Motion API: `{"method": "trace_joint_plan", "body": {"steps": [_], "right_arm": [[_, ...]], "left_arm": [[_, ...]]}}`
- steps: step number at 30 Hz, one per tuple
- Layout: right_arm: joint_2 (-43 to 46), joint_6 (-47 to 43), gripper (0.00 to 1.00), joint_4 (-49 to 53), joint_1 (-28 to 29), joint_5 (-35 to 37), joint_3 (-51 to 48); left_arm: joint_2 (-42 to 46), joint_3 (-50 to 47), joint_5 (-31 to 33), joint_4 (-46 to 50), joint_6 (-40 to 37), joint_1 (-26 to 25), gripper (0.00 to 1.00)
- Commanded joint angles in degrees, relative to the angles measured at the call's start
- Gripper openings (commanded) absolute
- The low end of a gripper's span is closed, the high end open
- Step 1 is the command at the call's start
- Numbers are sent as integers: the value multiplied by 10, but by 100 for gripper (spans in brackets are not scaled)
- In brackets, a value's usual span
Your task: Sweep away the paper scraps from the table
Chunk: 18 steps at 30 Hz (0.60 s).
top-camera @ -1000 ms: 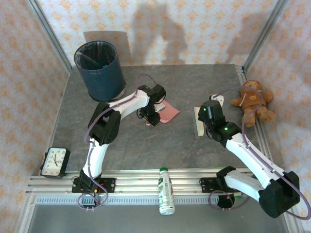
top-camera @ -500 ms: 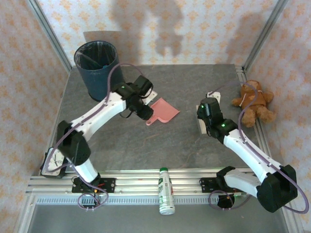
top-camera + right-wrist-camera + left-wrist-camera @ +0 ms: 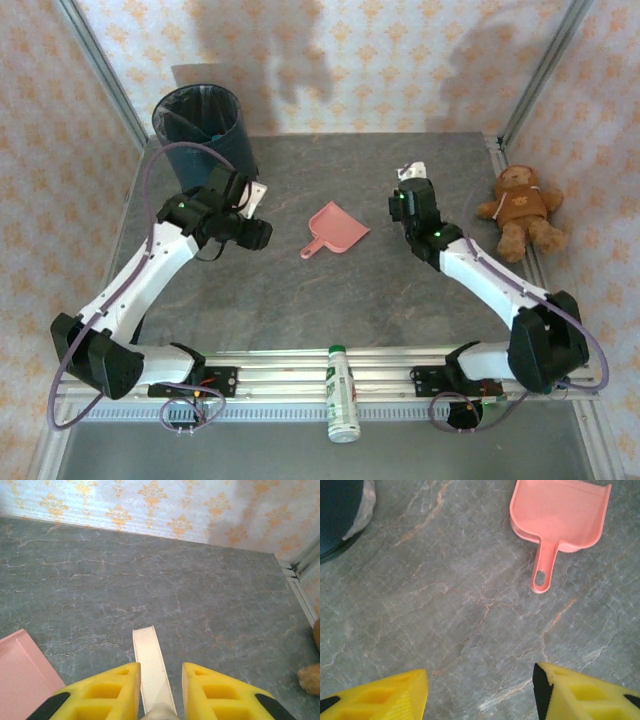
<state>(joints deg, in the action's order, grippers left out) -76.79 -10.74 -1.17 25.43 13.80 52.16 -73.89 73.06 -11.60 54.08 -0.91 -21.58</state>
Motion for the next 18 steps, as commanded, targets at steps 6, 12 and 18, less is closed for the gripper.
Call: {"method": "trace_joint_plan", "body": {"steps": [6,12,18], "right_arm": [[-78,-112,0,-163,26,-23,38],[-138,-162,0,-197,65,5,65],[-188,-200,0,-241,96,27,76]], "left_arm": [[40,-38,-1,-68,4,7,61],[49,-49,1,-79,6,9,61],[45,-49,-1,-80,8,13,61]]}}
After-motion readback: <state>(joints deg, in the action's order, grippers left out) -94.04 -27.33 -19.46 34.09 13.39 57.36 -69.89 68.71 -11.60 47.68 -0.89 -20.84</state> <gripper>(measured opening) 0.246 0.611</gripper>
